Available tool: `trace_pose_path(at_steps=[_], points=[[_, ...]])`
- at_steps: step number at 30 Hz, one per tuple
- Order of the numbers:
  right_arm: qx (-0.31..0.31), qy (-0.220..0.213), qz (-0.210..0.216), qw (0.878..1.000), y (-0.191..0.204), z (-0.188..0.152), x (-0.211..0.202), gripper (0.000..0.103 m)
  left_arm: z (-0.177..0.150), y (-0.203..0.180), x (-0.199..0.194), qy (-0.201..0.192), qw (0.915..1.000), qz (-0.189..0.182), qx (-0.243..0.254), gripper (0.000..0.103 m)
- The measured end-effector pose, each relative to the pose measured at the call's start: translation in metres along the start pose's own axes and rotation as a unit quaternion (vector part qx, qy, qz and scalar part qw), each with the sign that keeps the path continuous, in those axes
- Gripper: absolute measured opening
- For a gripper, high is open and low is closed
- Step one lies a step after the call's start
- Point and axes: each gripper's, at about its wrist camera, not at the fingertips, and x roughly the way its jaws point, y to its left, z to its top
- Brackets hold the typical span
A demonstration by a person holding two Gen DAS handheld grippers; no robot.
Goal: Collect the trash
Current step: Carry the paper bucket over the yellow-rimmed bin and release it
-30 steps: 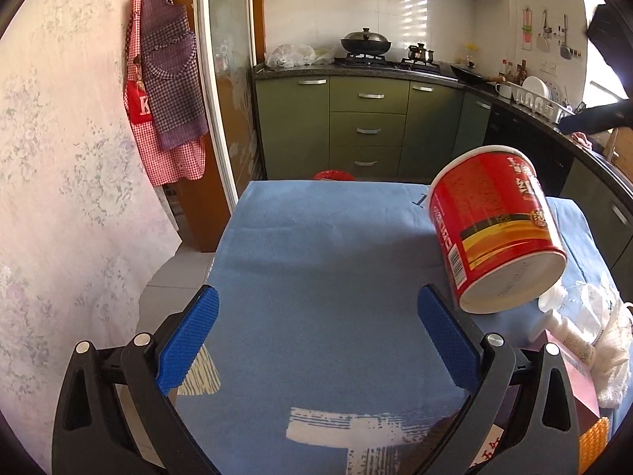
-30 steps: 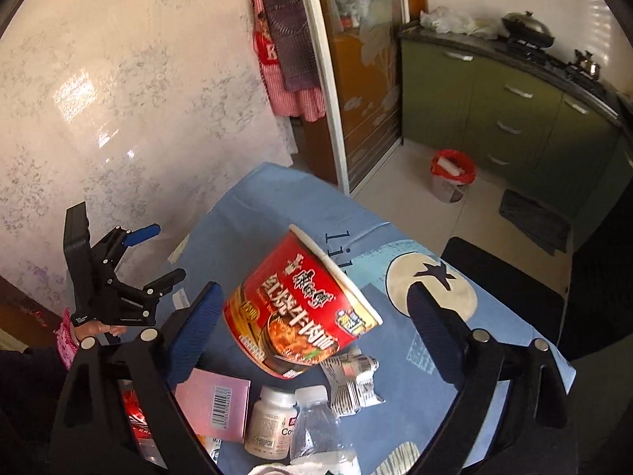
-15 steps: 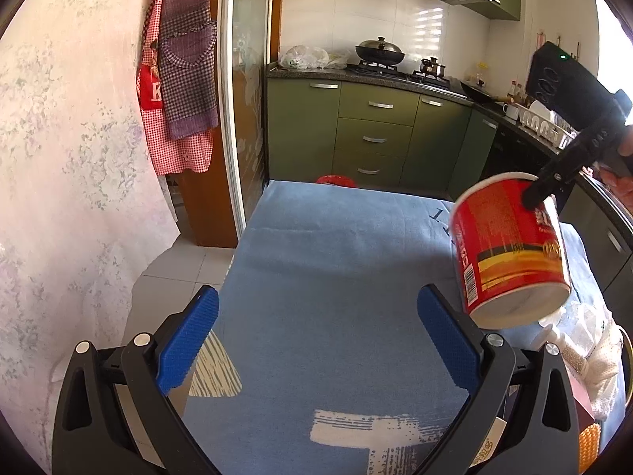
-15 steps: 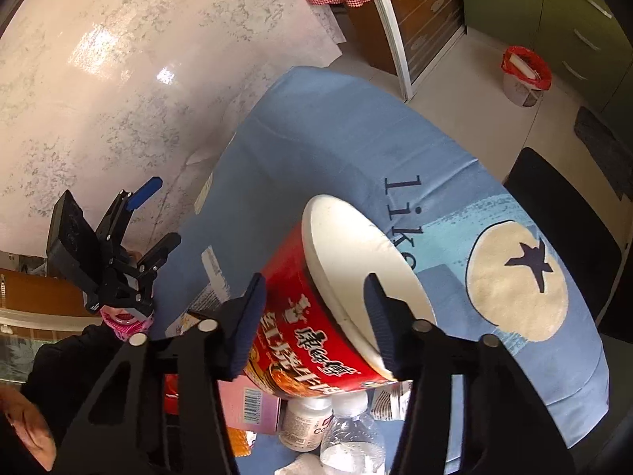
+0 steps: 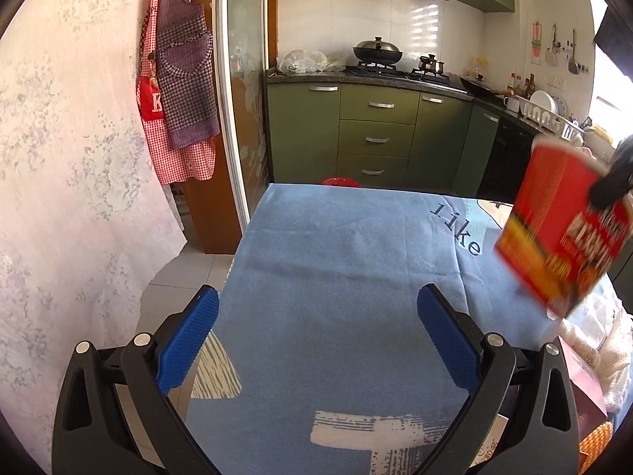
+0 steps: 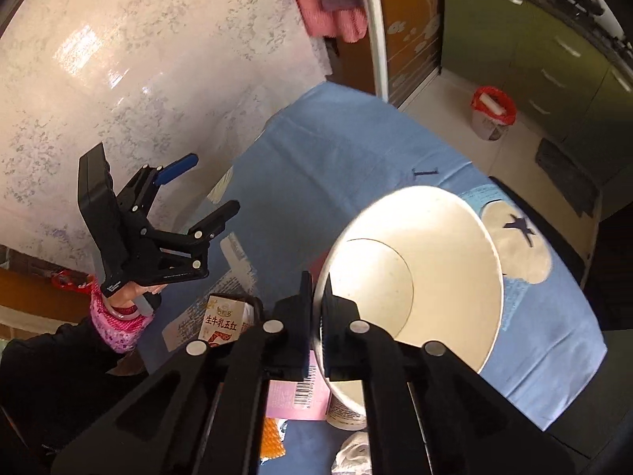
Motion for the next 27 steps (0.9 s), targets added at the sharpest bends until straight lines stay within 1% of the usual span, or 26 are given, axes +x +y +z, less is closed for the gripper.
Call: trace_pose_path(at_steps=[2,4,6,7,8,10,12,14,16,18,20,21,23,27], points=[[0.011,-0.034,-0.031,0.999,0.000,-0.009,-0.028,0.004,-0.001,-0.002,0.001,0.001,1.0000,0.002,0.004,0.099],[0.031,-0.064,-0.064,0.995,-0.007,-0.027,-0.060,0.004,-0.001,-0.004,0.002,0.001,1.0000,0.004,0.008,0.099],[0.049,-0.087,-0.110,0.989,-0.015,-0.054,-0.088,0.004,-0.002,-0.006,0.001,0.000,0.9999,0.002,0.011,0.099],[0.065,-0.094,-0.139,0.984,-0.023,-0.074,-0.104,0.004,-0.003,-0.006,0.000,0.000,0.9999,0.001,0.012,0.099],[0.079,-0.097,-0.163,0.979,-0.029,-0.092,-0.114,0.004,-0.003,-0.007,-0.001,-0.001,0.9999,0.000,0.013,0.099],[0.121,-0.093,-0.215,0.965,-0.048,-0.135,-0.128,0.004,-0.003,-0.009,-0.003,-0.003,0.9999,-0.004,0.014,0.099],[0.173,-0.073,-0.264,0.946,-0.075,-0.187,-0.132,0.004,-0.003,-0.011,-0.006,-0.003,0.9999,-0.007,0.013,0.099],[0.220,-0.045,-0.297,0.928,-0.098,-0.235,-0.129,0.004,-0.001,-0.014,-0.010,-0.003,0.9998,-0.016,0.015,0.099],[0.263,-0.022,-0.313,0.912,-0.120,-0.281,-0.120,0.005,0.000,-0.017,-0.015,-0.006,0.9996,-0.020,0.018,0.099],[0.296,0.000,-0.315,0.902,-0.138,-0.320,-0.105,0.005,0.001,-0.023,-0.023,-0.013,0.9994,-0.024,0.023,0.099],[0.323,0.020,-0.312,0.893,-0.154,-0.350,-0.086,0.006,0.002,-0.030,-0.033,-0.018,0.9991,-0.028,0.027,0.099],[0.334,0.030,-0.308,0.890,-0.160,-0.363,-0.074,0.006,0.002,-0.033,-0.036,-0.019,0.9989,-0.032,0.028,0.099],[0.351,0.050,-0.313,0.881,-0.176,-0.386,-0.052,0.008,0.002,-0.040,-0.045,-0.017,0.9981,-0.047,0.035,0.099],[0.371,0.071,-0.313,0.871,-0.200,-0.414,-0.020,0.008,0.001,-0.056,-0.064,-0.019,0.9964,-0.060,0.058,0.099]])
